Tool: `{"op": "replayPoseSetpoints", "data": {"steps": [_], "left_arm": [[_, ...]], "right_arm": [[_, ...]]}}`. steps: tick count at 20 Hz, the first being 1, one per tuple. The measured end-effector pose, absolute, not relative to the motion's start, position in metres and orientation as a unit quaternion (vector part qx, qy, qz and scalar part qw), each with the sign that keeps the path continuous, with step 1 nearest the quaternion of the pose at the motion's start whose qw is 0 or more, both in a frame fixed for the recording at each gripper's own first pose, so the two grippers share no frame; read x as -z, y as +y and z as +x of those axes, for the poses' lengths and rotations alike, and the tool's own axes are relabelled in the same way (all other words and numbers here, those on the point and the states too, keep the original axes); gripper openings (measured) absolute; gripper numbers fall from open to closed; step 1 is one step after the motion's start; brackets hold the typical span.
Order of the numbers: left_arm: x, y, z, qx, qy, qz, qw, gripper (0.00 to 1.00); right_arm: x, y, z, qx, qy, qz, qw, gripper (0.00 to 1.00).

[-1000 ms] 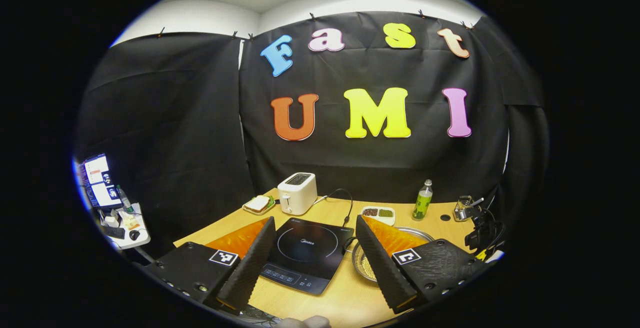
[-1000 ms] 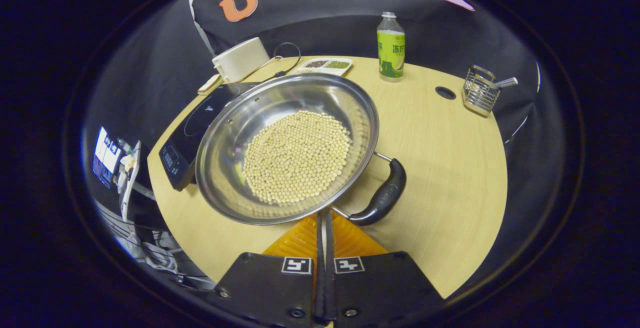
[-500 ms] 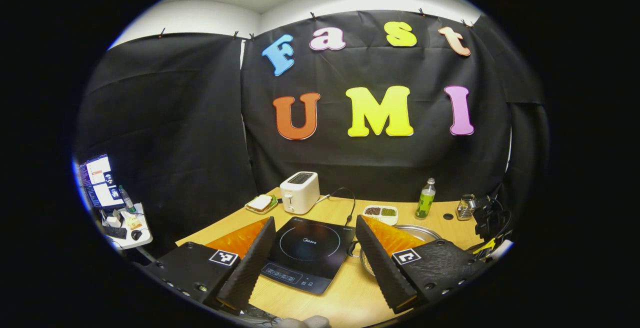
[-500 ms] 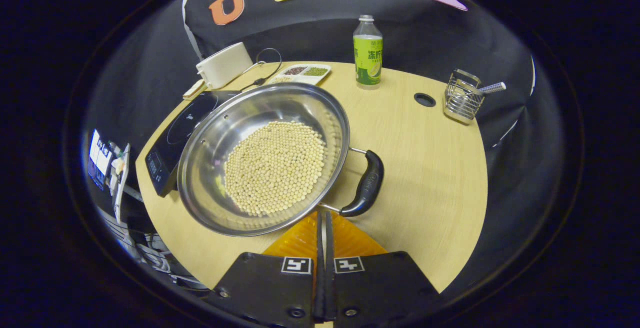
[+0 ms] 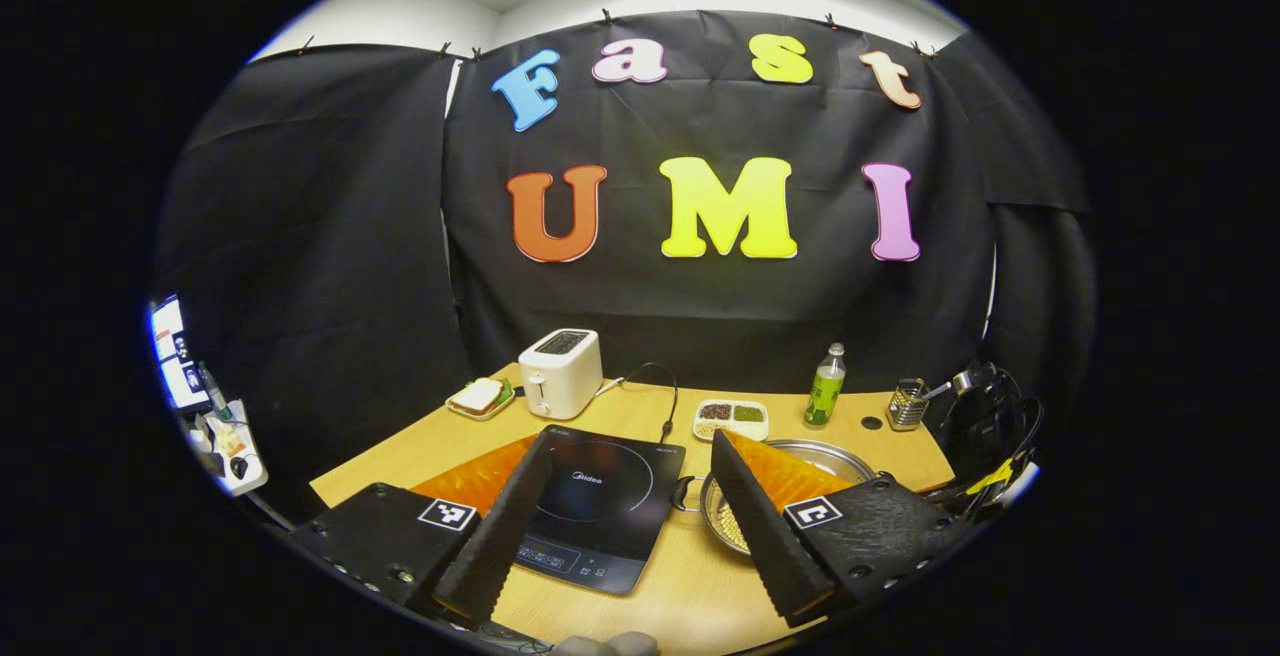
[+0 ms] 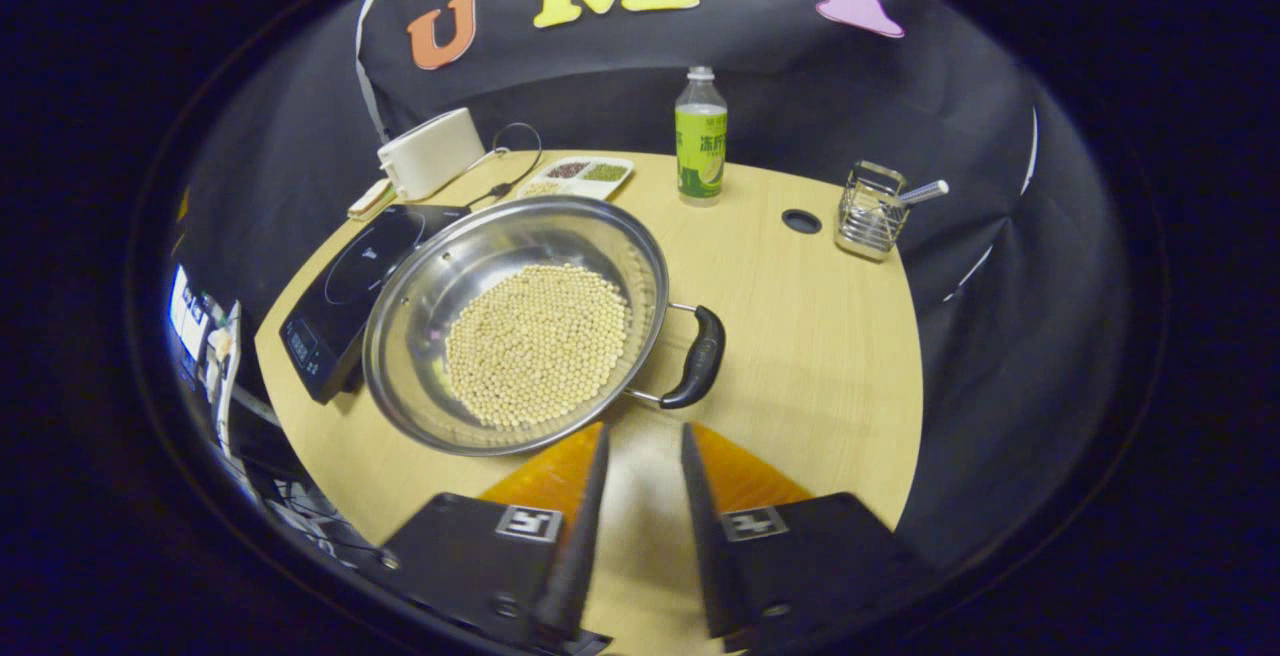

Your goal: First push the handle of the pot to place it horizontally, then grasp the pot with both hands and set it on the induction cooktop.

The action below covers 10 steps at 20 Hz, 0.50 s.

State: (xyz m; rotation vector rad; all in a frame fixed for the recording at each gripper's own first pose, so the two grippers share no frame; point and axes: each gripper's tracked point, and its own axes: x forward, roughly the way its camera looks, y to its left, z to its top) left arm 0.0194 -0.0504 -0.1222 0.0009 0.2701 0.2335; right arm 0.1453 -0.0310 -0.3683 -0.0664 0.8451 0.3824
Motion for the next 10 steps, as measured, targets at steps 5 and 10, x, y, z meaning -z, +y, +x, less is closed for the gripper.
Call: {"op": "replayPoseSetpoints", "data": {"steps": [5,10], "left_arm": [[0.152,-0.049,0.042,-0.057,0.161,-0.016,0.985,0.96],[0.187,-0.038,0.057,-0.011,0.194,-0.012,0.981,0.96]], "right_arm": [[0.340,-0.040,0.129,-0.124,0.376,-0.034,0.918,0.89],[0.322,-0.038,0.118,-0.073,0.354,-0.032,0.932,0.89]]}}
